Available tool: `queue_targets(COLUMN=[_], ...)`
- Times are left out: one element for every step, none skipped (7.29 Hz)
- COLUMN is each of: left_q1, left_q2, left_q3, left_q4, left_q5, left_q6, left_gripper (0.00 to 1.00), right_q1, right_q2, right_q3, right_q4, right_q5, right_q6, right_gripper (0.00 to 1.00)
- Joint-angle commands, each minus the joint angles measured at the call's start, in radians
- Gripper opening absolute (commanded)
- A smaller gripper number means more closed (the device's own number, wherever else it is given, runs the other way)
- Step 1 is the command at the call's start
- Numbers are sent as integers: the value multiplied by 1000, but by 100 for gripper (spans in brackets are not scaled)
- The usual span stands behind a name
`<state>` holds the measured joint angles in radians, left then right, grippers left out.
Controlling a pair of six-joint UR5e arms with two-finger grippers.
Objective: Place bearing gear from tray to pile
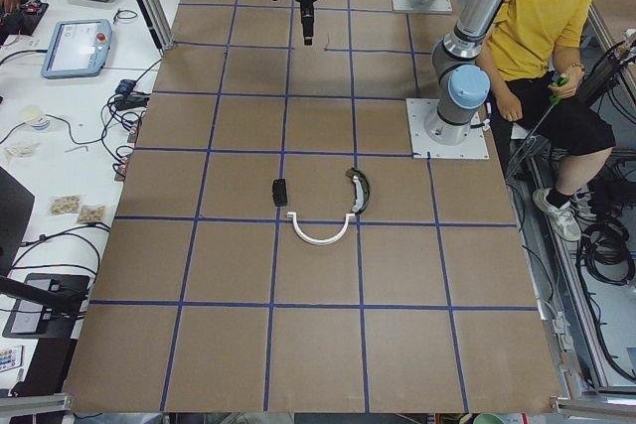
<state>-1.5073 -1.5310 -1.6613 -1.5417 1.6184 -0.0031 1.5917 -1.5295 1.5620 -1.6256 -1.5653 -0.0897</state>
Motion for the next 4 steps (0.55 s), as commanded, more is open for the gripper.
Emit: queue_targets(left_q1=[1, -1, 1, 1], left_q2=[0, 0, 0, 2], left_q3=[0, 0, 0, -2], left_q4=[0, 0, 0, 0], left_q5=[0, 0, 0, 0], left_q6=[0, 0, 0, 0], left_gripper=[100, 100, 100, 100], right_q1=[-12, -69, -188, -316], right_q2=[-1, 2, 2, 3], right_q3=[21, 23, 26, 30], right_q4=[9, 0, 7, 7], right_q5=[-4, -5, -6, -7], right_q6=[-4, -62, -232, -433], right_gripper=[100, 100, 100, 100])
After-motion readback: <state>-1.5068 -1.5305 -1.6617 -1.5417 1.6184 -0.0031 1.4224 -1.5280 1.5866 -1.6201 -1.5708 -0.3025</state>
